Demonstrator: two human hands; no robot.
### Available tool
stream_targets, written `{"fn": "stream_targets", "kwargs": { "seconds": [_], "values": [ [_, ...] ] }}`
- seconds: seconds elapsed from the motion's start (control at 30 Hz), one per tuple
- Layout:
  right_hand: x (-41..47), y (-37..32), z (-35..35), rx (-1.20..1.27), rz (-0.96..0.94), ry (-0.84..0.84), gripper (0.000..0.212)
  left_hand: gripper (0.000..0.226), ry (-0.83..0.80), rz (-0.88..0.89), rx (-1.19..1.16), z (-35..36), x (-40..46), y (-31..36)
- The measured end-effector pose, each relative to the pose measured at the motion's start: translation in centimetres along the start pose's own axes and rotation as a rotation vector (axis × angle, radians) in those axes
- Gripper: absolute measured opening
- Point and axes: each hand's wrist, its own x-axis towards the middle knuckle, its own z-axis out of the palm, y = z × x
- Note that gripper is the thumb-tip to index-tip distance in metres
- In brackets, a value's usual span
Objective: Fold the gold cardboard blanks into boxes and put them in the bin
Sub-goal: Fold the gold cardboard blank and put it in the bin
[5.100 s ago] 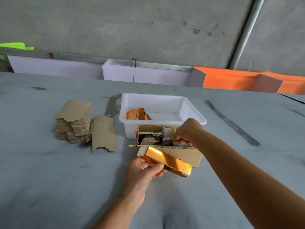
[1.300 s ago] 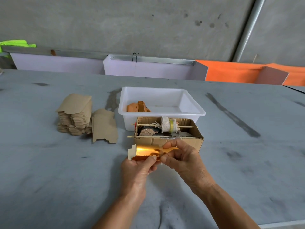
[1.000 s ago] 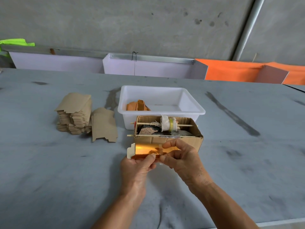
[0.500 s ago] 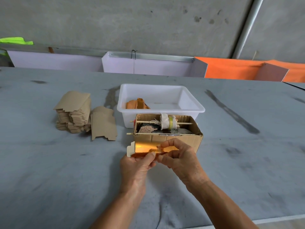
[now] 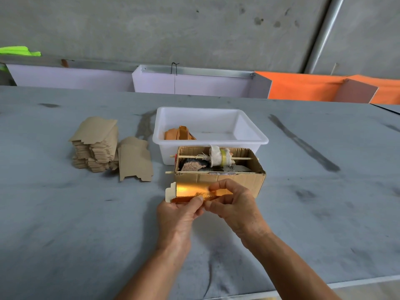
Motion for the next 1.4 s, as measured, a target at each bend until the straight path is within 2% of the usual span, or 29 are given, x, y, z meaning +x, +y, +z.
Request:
{"fn": "stream_targets", "kwargs": {
  "seconds": [0.23,0.53,1.0,1.17,1.3,1.4],
  "values": [
    [0.2,-0.2,0.0,-0.07,0.048,0.005,0.028,0.019,0.003,-0.024,-0.011,-0.2,0.3,-0.3],
    [0.4,-1.0,0.0,-0.127,0.121,0.01,0.029,0.039,-0.063,-0.016,-0.025,0.0,0.2,-0.4],
    [0.6,-1.5,0.0,-0.214,0.199,-0.014,0.031,0.044,-0.069,-0.098,-0.127,0.2,0.4,-1.0],
    [0.7,-1.6,0.1,-0.242,0.204,-0.011,0.03,0.037,-0.086,-0.116,-0.15,0.0,0.3,-1.1],
    [0.6,-1.7,0.1,-0.249,0.209,-0.017,0.03,0.017,-0.09,-0.12,-0.148,-0.1,0.3,-1.2],
    [0.6,-1.8,0.1,-0.255,0.211,-0.023,0.029,0.021,-0.094,-0.111,-0.153,-0.2,0.3,-1.4]
  ]
}}
